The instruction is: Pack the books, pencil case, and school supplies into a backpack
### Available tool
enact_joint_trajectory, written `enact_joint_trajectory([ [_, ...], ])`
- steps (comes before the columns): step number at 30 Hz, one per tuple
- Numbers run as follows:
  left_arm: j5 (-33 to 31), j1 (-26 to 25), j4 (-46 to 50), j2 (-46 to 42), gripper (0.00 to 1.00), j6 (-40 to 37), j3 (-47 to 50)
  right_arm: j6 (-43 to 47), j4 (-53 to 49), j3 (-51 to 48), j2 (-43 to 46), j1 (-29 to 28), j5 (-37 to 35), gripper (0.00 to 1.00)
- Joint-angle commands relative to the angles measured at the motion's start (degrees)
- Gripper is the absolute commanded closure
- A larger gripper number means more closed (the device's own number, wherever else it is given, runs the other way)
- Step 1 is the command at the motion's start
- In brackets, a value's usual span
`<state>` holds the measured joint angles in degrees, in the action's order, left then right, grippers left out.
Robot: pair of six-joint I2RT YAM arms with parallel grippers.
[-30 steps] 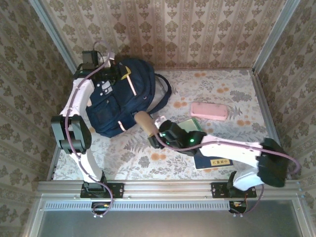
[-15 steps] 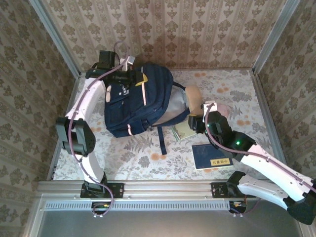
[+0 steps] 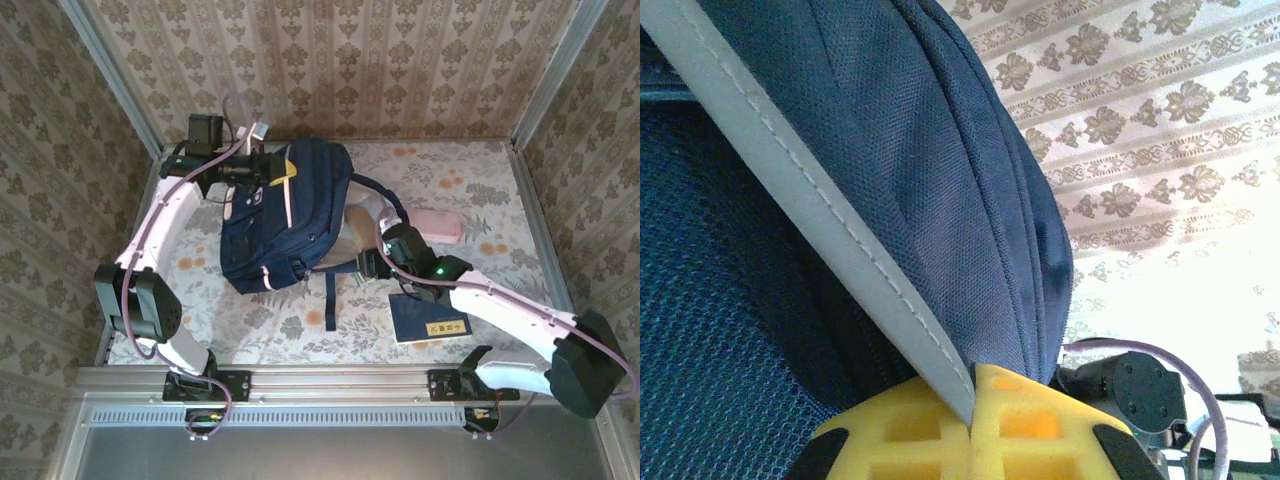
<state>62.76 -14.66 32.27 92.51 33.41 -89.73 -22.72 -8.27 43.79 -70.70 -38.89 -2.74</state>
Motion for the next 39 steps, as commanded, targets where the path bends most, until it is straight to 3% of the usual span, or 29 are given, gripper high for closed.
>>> enact_joint_trajectory([
  [1,7.88,-1.88,-7.49,-4.57,1.00,-0.50,-0.76,2.19,12.46,2.17,-3.04,-0.31,8.83,0.43],
  [5,8.49,-2.22,-7.40,-4.19,1.00,-0.99,-0.56,3.75,21.48,2.80,-9.43,-0.30,15.45,0.40],
  [11,9.09,-2.64,-7.99,-2.79,1.00,-0.98,-1.27,2.12,25.46,12.07,-26.87,-0.13,22.85,0.35],
  [17,9.06,-2.74,-8.19,-0.96,1.00,-1.32,-1.76,-3.62,35.93,16.24,-36.78,-1.48,20.66,0.18],
  [20,8.93,-2.59,-7.82,0.85,1.00,-1.33,-2.22,-1.12,33.88,17.46,-37.29,-3.29,18.74,0.07],
  [27,7.80,-0.22,-6.40,0.64,1.00,-2.04,-3.72,0.17,32.86,11.85,-30.92,-3.15,10.85,0.01],
  [37,5.24,5.15,-8.47,-4.01,1.00,-0.98,2.08,-1.90,29.96,2.41,-18.57,0.16,4.36,0.00],
  [39,5.09,5.33,-8.76,-4.54,1.00,-0.98,2.79,-4.27,30.87,1.16,-17.99,1.77,6.27,0.03],
])
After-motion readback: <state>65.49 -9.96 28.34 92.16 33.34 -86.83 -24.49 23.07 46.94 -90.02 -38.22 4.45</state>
